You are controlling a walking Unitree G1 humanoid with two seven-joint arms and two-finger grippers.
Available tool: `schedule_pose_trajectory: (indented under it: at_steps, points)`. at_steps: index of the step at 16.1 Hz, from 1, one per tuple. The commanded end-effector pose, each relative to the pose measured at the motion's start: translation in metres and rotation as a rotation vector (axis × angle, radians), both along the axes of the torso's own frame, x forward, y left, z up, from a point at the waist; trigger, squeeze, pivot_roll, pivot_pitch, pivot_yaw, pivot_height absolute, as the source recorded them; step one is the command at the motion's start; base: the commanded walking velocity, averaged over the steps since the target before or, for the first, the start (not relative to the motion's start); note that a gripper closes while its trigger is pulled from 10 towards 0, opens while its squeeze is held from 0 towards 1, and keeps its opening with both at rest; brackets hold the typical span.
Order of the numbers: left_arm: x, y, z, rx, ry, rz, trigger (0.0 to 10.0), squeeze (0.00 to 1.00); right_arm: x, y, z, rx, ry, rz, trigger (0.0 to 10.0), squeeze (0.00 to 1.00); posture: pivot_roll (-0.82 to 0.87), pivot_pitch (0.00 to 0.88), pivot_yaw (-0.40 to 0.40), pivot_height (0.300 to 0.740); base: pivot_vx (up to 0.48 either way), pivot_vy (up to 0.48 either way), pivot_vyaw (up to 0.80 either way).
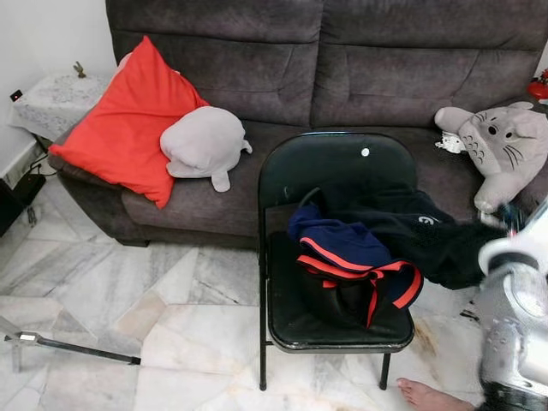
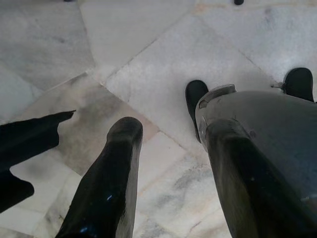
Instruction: Hang hanger
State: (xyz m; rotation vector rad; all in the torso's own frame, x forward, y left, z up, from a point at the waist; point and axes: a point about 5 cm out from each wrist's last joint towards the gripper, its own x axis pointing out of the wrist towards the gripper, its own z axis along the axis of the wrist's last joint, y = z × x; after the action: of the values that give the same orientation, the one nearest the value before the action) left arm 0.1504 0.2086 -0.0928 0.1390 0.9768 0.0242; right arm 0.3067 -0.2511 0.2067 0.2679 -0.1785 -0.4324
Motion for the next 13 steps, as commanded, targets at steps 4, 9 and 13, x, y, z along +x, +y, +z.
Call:
schedule_pose_trajectory:
  at_steps: [4, 9, 13]
  points:
    - [-0.008, 0.012, -0.001, 0.028, 0.038, 0.009, 10.0, 0.00, -0.003, 0.015, 0.012, -0.013, -0.119, 0.038, 0.0, 0.00, -0.10, 0.131, 0.012, 0.740, 0.000, 0.000, 0.00]
    - [-0.012, 0.011, -0.003, 0.024, 0.043, 0.013, 10.0, 0.00, -0.004, 0.016, 0.007, -0.038, -0.096, 0.010, 10.0, 0.00, -0.10, 0.139, 0.008, 0.740, 0.000, 0.000, 0.00]
    - [-0.011, 0.009, -0.003, 0.020, 0.040, 0.014, 10.0, 0.00, -0.004, 0.017, 0.008, -0.061, -0.102, 0.000, 10.0, 0.00, -0.10, 0.139, 0.009, 0.740, 0.000, 0.000, 0.39]
